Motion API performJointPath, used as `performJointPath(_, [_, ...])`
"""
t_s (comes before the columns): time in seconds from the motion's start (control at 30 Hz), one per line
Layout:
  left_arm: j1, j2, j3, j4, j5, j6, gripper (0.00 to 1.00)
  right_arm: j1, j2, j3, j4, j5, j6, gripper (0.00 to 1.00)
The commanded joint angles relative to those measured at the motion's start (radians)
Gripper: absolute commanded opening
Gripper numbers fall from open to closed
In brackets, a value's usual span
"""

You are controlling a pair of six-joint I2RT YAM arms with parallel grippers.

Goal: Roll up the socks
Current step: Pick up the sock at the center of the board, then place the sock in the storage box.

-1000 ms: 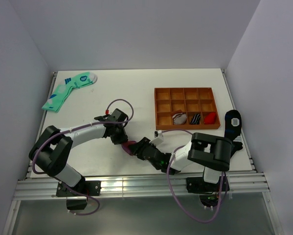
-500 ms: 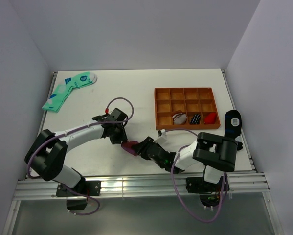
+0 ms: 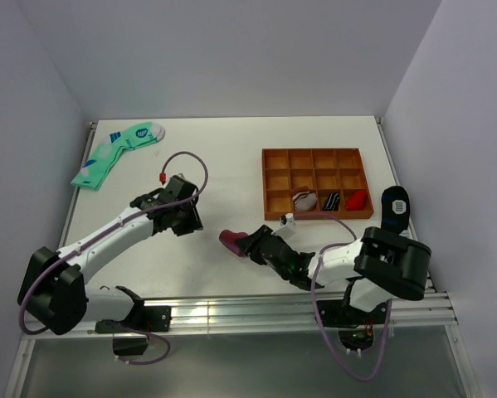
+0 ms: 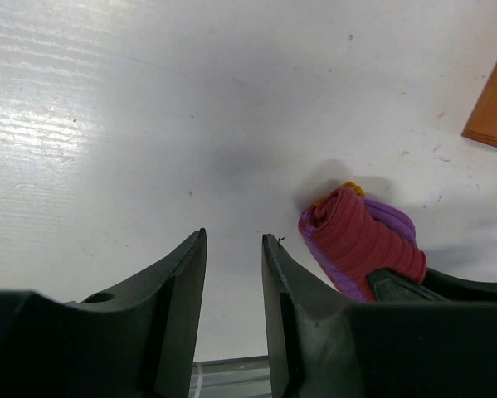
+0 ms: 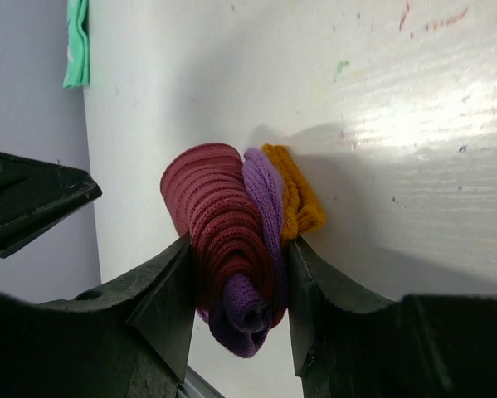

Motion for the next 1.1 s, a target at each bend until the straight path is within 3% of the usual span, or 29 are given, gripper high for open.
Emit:
performJointPath(0.0, [0.003,-0.057,0.008,-0.002,-0.01,0.036,0.38,-0.032,-0.081,0.006,-0.069,0.014,-0.056,0.0])
performJointPath(0.3, [0.005,-0.135,-0.038,0.03,-0.009,0.058,0.36,-0.11,-0.348,0.098,-0.314,0.024,-0.175,0.0])
performJointPath(0.47, [0.003,-0.169,-0.043,0.035,0.008,0.066,0.35,-0.251,-0.451,0.15,-0.414,-0.006,-0.255,0.0])
performJointPath(0.77, [0.003,-0.219,-0.014,0.012,0.006,0.098,0.35,-0.489,-0.414,0.19,-0.42,-0.118,-0.324,0.0])
performJointPath(1.07, [0.003,-0.232,-0.009,0.015,0.016,0.119,0.35,-0.541,-0.285,0.209,-0.374,-0.157,-0.327,0.0])
